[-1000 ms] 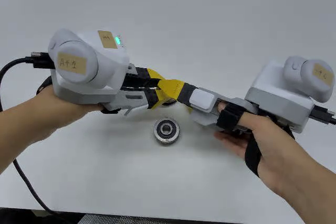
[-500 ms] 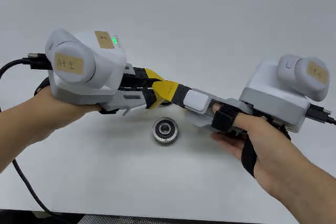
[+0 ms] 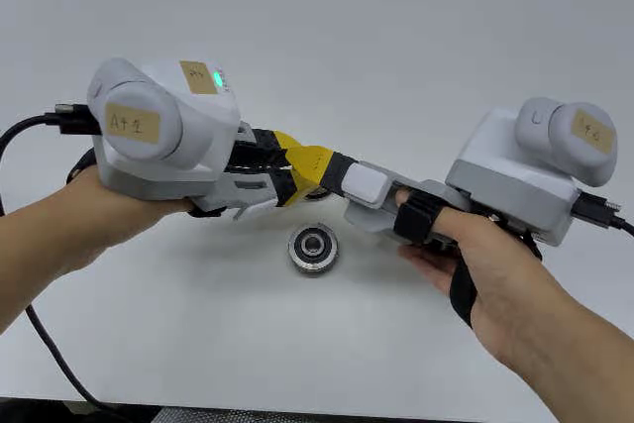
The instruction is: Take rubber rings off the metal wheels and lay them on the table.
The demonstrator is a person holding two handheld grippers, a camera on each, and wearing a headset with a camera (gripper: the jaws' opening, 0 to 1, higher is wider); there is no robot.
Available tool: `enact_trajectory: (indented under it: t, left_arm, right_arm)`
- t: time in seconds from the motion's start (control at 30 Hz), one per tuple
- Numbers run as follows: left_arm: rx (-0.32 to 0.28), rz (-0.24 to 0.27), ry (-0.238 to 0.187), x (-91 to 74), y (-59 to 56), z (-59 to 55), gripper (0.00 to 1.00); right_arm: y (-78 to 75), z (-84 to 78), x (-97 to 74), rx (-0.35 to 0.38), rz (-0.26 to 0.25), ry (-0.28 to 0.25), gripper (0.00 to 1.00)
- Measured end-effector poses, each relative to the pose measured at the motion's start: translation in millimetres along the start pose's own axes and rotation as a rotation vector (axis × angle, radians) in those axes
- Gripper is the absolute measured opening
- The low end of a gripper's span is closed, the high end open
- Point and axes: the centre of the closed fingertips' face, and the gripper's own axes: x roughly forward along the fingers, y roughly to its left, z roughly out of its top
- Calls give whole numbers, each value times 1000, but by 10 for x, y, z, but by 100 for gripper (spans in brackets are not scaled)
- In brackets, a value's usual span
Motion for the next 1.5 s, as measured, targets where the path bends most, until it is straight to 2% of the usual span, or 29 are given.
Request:
enact_trajectory:
  t: [0.27, 0.43, 0.53, 0.57, 0.67, 0.83, 0.97, 1.37, 1.5]
  left_arm:
    - [-1, 0, -1, 2, 0, 1, 13]
    - [1, 0, 1, 1, -3, 1, 13]
    - [1, 0, 1, 0, -4, 1, 13]
    - [1, 0, 1, 0, -4, 0, 13]
    - [1, 0, 1, -1, -4, 0, 13]
    - [0, 1, 0, -2, -4, -1, 13]
    - [0, 0, 0, -1, -3, -3, 13]
    - [-2, -1, -2, -1, -3, -4, 13]
    - [-2, -1, -3, 0, -2, -3, 13]
  right_arm:
    - [59, -1, -11, 4, 26, -1, 50]
    - [64, -11, -15, 2, 26, 4, 51]
    - [29, -94, -25, -38, -8, 49, 50]
    - [38, -71, -12, -51, -7, 32, 50]
    - [50, -31, -9, -9, 11, 13, 53]
    - [80, -40, -9, -25, 27, 31, 51]
    - [57, -38, -35, 6, 41, 30, 50]
    - [-15, -11, -55, 23, 36, 28, 39]
    - [-130, -19, -53, 30, 0, 42, 25]
